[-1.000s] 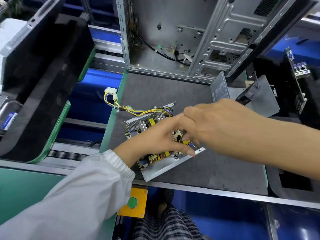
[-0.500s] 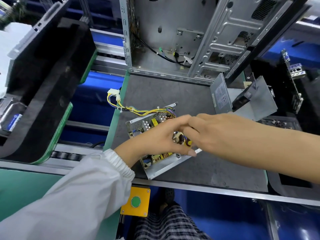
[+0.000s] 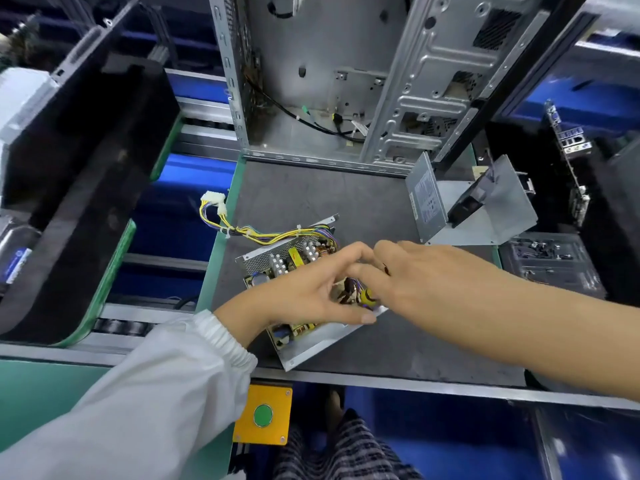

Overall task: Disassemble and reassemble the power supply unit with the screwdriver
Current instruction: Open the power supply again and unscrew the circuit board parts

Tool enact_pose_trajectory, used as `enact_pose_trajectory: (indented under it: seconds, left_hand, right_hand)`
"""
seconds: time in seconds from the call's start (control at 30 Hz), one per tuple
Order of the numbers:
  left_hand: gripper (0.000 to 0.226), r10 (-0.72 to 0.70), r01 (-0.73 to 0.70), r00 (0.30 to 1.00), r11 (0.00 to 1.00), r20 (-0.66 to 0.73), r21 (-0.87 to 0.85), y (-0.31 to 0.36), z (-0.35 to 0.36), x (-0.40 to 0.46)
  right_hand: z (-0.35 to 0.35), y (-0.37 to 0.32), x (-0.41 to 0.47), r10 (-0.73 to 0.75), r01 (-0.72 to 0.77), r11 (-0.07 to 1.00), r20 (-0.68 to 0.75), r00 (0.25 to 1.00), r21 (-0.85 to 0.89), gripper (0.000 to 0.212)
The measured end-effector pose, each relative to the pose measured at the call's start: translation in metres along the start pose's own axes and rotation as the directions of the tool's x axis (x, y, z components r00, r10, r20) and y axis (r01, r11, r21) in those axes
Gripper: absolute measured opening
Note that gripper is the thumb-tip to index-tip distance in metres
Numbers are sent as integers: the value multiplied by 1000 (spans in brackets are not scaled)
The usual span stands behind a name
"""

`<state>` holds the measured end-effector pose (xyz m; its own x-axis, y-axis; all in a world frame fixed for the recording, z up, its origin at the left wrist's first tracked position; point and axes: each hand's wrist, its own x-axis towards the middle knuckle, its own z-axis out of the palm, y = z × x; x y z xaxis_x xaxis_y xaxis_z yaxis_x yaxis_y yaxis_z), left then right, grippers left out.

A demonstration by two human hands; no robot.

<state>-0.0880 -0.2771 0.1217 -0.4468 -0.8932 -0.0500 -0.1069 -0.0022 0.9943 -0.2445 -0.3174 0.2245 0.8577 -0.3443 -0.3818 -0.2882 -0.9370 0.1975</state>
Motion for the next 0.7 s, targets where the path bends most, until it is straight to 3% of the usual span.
enact_pose_trajectory:
  seconds: [0.13,0.2,0.27,0.33,0.37,0.43,0.47,0.5,0.53,0.63,0.7]
  left_hand:
    - [48,30,-25,979,999,-202,32,-1,19,4]
    - [35,43,-33,972,998,-232,46,-4,19,2]
    - [14,11,7,975,997,-223,81,-7,12,-2]
    - [15,11,17,971,993,-239,114,-6,8,-1]
    - [15,24,4,970,993,-241,115,-6,7,-1]
    - [38,36,-11,974,994,-224,113,-4,6,-1]
    - [49,36,-22,982,997,-183,77,-2,6,-3]
    - [50,23,-17,989,999,-148,48,-1,7,-4]
    - [45,26,-20,990,999,-137,45,-1,8,-3]
    - [33,93,-68,970,991,-223,117,3,12,0]
    - [23,125,-93,962,986,-242,139,7,12,1]
  right_hand:
    - [-5,-8,6,42,-39,990,17,999,-135,30]
    - [-17,-8,6,59,-67,983,-52,997,-170,25]
    - [-12,-3,6,-95,94,992,-14,995,-79,22]
    - [-14,2,3,-110,106,983,-18,994,-153,23]
    - [-16,2,2,-104,79,976,-119,987,-202,21]
    - [-13,7,2,-48,36,982,-58,997,-188,6]
    - [-13,8,4,13,-18,988,-34,999,-156,21]
    - [-12,5,4,57,-68,986,-75,996,-150,48]
    - [-12,5,8,99,-113,985,-113,989,-132,60]
    - [-1,1,16,129,-130,992,-138,982,8,51]
    - [-7,-4,12,106,-104,994,-106,989,22,29]
